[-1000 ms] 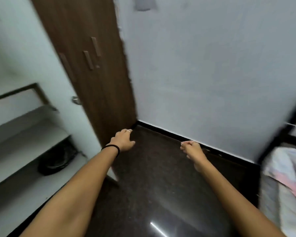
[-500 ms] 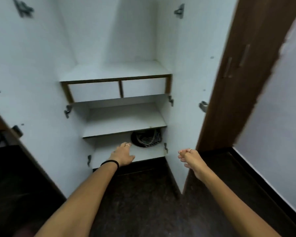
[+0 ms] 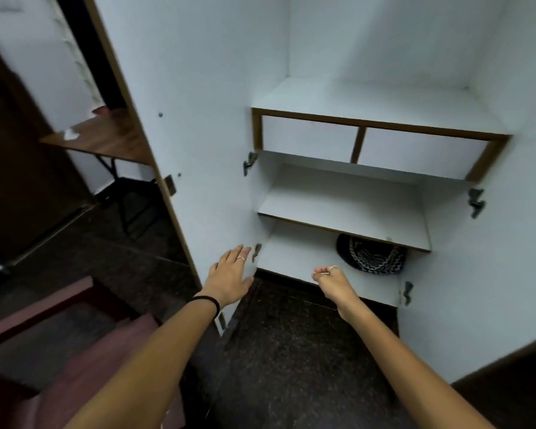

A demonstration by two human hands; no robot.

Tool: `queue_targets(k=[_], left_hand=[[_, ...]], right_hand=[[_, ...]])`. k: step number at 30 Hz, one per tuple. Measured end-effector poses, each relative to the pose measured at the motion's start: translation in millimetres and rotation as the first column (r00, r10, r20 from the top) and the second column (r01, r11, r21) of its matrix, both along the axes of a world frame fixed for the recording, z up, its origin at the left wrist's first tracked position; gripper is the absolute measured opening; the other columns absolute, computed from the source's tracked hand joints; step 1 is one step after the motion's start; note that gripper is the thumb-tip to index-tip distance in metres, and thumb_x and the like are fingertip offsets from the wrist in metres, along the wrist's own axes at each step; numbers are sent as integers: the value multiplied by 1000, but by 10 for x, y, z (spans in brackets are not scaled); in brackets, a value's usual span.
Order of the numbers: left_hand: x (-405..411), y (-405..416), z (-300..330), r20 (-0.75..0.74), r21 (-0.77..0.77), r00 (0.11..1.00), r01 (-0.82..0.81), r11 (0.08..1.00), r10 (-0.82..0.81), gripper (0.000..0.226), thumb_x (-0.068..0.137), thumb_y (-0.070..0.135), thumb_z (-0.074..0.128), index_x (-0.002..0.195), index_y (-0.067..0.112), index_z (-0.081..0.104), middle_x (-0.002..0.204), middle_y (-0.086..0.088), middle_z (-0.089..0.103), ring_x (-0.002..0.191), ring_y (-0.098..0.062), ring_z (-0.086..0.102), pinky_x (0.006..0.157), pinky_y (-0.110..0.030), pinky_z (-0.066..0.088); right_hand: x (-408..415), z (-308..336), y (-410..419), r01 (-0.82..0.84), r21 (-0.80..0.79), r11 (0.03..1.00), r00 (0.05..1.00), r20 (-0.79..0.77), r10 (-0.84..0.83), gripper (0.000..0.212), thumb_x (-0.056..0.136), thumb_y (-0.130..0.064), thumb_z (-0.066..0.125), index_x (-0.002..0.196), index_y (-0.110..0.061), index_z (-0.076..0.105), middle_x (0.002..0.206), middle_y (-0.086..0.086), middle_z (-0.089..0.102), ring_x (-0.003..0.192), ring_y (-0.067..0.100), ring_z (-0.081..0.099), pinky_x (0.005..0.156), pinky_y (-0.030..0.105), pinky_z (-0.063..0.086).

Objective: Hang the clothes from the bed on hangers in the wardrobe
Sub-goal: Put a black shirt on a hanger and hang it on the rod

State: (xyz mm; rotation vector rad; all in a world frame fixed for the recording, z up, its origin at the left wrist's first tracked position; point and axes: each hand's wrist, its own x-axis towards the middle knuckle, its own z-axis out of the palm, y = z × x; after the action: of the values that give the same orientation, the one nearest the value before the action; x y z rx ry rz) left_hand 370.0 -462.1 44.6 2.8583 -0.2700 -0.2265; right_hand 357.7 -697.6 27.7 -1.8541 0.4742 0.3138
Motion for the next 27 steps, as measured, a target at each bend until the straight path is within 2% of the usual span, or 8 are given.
queue_targets(k=[3, 5, 7, 14, 17, 21, 24, 27], left_hand=[[-285, 208, -1, -8, -95, 998, -63, 994, 62, 58, 97, 33, 50, 148, 16, 28, 149, -4, 38, 136, -22, 37, 111, -39, 33], [-557, 325, 88, -36, -194, 991, -130, 972, 125, 42, 98, 30, 48, 136, 13, 48, 112, -3, 65, 110, -20, 59, 97, -35, 46], [-934, 453, 176, -28, -243, 985, -173, 954, 171, 31, 97, 28, 48, 123, 13, 58, 85, 4, 62, 91, -20, 63, 87, -36, 51], [-2601, 1161, 227, -4, -334, 920, -371, 866, 393, 24, 95, 19, 49, 116, 13, 60, 82, 6, 61, 81, -18, 61, 82, -33, 51], [-3451, 1548, 187, -50, -341, 807, -568, 749, 589, 29, 95, 19, 52, 122, 10, 57, 111, -7, 65, 104, -25, 62, 91, -31, 47], [-4631, 1865, 46, -202, -266, 603, -792, 549, 772, 57, 94, 25, 57, 143, 5, 36, 145, -12, 42, 132, -25, 43, 109, -29, 32], [-5576, 1880, -139, -267, -206, 410, -908, 364, 872, 64, 93, 27, 58, 145, 1, 31, 148, -18, 38, 135, -27, 39, 109, -28, 30], [-6423, 1668, -234, -284, -169, 221, -969, 179, 933, 61, 95, 25, 55, 144, -1, 31, 148, -18, 38, 136, -27, 38, 106, -26, 27]], right_hand=[[-157, 52, 230, -91, -16, 996, 996, 14, 91, 9, 97, -22, 50, 101, -19, 57, 109, 3, 61, 103, 18, 58, 83, 29, 47], [-362, 163, 386, -152, -9, 988, 985, 76, 153, 14, 99, -22, 46, 103, -16, 58, 104, 6, 65, 97, 20, 62, 76, 28, 48], [-615, 269, 547, -215, -7, 977, 968, 128, 214, 19, 100, -20, 44, 104, -12, 60, 99, 9, 68, 90, 20, 65, 75, 29, 50], [-1712, 324, 1396, -543, -71, 837, 825, 139, 547, 18, 100, -16, 43, 99, -10, 59, 82, 7, 66, 64, 13, 60, 59, 23, 44], [-2193, 279, 1973, -762, -194, 619, 619, 63, 782, 20, 98, -21, 49, 114, -10, 54, 89, 1, 62, 76, 17, 61, 66, 26, 44], [-2957, 162, 2628, -880, -455, 139, 203, -94, 975, 55, 95, -31, 55, 144, -16, 34, 138, 11, 49, 128, 28, 47, 99, 28, 37], [-3571, -7, 2897, -875, -466, -133, -43, -199, 979, 63, 95, -34, 55, 148, -13, 28, 147, 12, 42, 134, 27, 41, 107, 29, 33], [-4113, -164, 3018, -820, -421, -389, -270, -314, 910, 61, 95, -36, 54, 147, -15, 30, 144, 8, 46, 131, 25, 44, 103, 26, 34]])
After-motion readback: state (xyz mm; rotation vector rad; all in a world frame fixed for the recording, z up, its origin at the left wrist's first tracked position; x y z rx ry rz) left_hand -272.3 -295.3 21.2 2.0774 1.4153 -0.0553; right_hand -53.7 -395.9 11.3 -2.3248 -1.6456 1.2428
